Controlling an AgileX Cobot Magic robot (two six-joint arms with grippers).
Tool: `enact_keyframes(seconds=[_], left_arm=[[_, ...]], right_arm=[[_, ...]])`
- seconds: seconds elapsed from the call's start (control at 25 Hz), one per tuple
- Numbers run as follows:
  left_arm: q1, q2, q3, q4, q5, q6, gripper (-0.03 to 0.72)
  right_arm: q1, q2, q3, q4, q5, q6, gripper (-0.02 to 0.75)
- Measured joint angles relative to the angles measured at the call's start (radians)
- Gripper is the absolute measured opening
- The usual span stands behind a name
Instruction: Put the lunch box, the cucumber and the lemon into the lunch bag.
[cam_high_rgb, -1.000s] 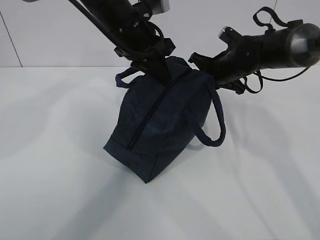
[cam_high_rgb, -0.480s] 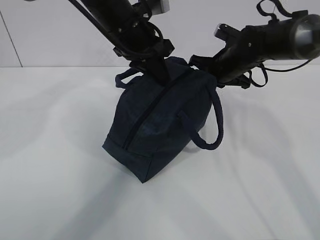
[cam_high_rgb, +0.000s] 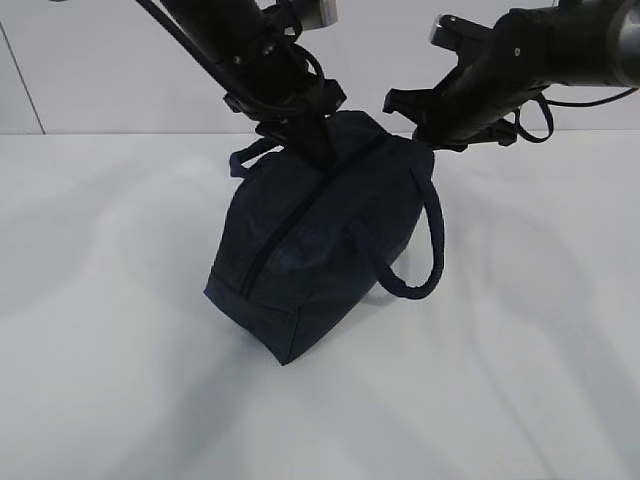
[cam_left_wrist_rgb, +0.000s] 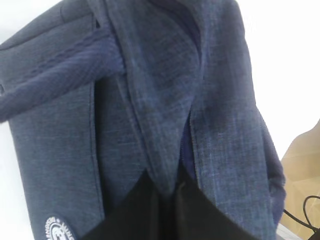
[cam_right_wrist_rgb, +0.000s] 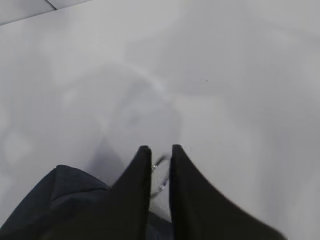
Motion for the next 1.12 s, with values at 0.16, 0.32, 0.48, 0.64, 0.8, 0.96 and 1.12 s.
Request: enact_keyframes(seconds=[0.16,0.32,0.48,0.64,0.8,0.96,1.12], left_arm=[[0.0,0.0,0.0,0.034,0.0,0.0,-0.01],[0.0,0.0,0.0,0.088,0.0,-0.032,-0.01],[0.0,0.0,0.0,0.106,-0.002,-0.055,-0.009],[0.0,0.0,0.0,0.157,-0.004,-0.136,0.003],[0.004,0.0,0.0,0.23,-0.004,-0.198,0.097],[0.013,0.0,0.0,0.236,0.003,-0.212,0.353],[0.014,-0.006,0.0,0.238,0.006,-0.213,0.5]], right_arm=[[0.0,0.0,0.0,-0.012,0.002,0.0,0.326],[0.0,-0.017,0.0,-0.08,0.083,0.0,0.452],[0.0,-0.077,0.0,-0.145,0.2,-0.006,0.468],[0.0,-0.138,-0.002,-0.153,0.326,-0.093,0.471],[0.0,-0.185,-0.018,-0.153,0.443,-0.173,0.476],[0.0,-0.219,-0.049,-0.132,0.598,-0.222,0.476],[0.0,-0.239,-0.078,-0.117,0.747,-0.284,0.475]])
